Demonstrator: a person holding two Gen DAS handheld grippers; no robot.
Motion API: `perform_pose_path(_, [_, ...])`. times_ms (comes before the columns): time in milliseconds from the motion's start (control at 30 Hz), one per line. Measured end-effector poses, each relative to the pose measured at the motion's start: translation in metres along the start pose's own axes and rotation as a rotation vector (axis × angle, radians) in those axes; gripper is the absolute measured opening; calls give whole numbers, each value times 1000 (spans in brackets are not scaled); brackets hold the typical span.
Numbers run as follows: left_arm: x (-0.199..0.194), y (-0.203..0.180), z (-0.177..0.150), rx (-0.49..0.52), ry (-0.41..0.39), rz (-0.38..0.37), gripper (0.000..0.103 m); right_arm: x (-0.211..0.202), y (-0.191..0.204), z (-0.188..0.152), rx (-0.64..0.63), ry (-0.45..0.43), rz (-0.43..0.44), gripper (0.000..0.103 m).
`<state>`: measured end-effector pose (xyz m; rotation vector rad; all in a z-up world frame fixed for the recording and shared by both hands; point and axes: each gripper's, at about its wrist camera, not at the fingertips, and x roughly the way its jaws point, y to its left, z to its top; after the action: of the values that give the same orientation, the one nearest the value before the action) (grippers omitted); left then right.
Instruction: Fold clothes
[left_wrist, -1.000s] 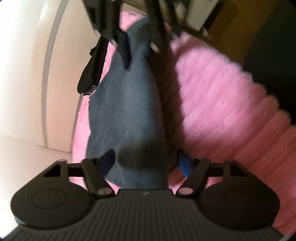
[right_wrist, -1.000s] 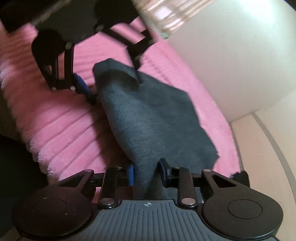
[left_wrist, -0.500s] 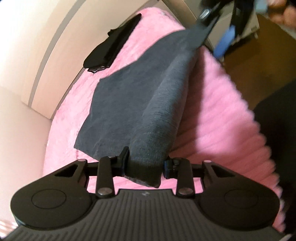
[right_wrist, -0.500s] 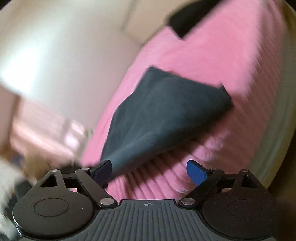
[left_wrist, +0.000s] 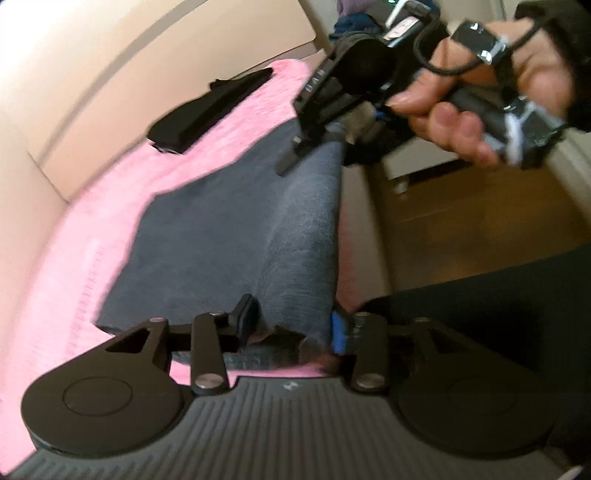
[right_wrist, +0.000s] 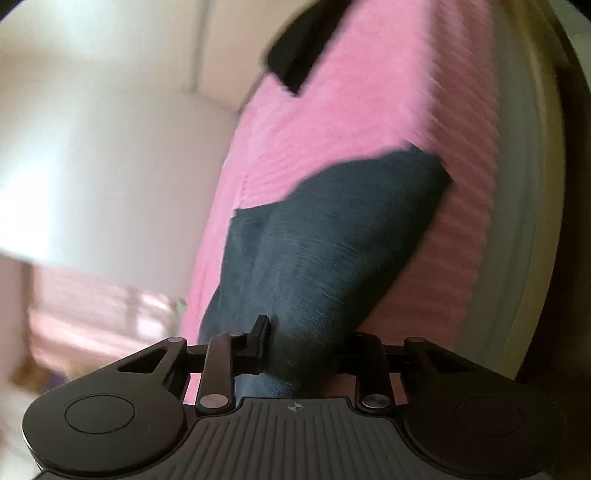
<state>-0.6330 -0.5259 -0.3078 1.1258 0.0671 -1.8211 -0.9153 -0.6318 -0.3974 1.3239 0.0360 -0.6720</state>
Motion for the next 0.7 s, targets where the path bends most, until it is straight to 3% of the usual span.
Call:
perform_pose_path(100, [-13, 22, -14, -107, -24, -75, 56, 4, 26, 11, -179, -4, -27, 27])
perform_pose_path(167, [-16, 48, -24, -202, -21, -81, 57, 5, 34, 22, -256, -26, -54, 27])
perform_pose_path(333, [-5, 139, -47, -514, -5, -30, 63, 15, 22, 64, -284, -100, -131, 24])
perform_pose_path(433, [19, 196, -59, -762, -30, -53, 70, 26, 10, 85, -300, -108, -169, 22])
perform_pose_path(533, [43, 230, -71, -974, -61, -149, 75, 42, -3, 101, -317, -101, -180, 22])
perform_pose_path(633, [74, 251, -72, -1118, -95, -271, 79, 51, -9, 113, -345, -81, -182, 21])
perform_pose_path(700, [93, 252, -75, -1186, -73, -356, 79, 53, -14, 120, -360, -64, -181, 21])
